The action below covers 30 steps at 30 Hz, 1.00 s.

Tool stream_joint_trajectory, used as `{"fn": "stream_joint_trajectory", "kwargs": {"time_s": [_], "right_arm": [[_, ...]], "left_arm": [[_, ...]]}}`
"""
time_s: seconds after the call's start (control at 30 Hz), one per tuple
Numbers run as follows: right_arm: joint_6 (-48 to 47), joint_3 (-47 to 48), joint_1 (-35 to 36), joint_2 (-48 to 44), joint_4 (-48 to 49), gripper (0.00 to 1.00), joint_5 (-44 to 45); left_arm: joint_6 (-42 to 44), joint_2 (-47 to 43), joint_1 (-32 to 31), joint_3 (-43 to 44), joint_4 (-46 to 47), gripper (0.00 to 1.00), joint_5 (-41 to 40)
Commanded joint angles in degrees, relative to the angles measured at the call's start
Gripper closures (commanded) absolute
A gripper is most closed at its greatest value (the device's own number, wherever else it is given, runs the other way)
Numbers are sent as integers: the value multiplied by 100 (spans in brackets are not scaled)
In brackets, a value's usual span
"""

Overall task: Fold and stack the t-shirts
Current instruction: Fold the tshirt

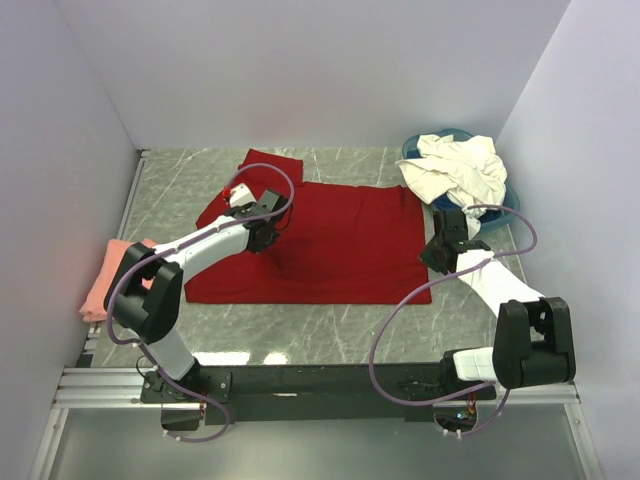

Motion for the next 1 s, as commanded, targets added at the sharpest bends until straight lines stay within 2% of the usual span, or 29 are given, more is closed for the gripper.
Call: {"fn": "stream_joint_trajectory", "kwargs": {"time_s": [0.0, 0.23, 0.5, 0.87, 0.97], "right_arm": [[-40, -60, -88, -165, 1, 100, 263], [-48, -104, -220, -157, 54, 100, 237], [-31, -113, -291, -25, 150, 100, 140], [-5, -16, -308, 256, 265, 100, -9], [-22, 36, -317, 239, 204, 92, -18]], "left_arm": [[99, -273, 67, 203, -10, 99, -112], [205, -317, 243, 308, 34, 99, -77], [293, 34, 296, 581, 16, 99, -77], [407, 245, 401, 538, 253, 99, 73], [608, 219, 489, 511, 517, 98, 230]]}}
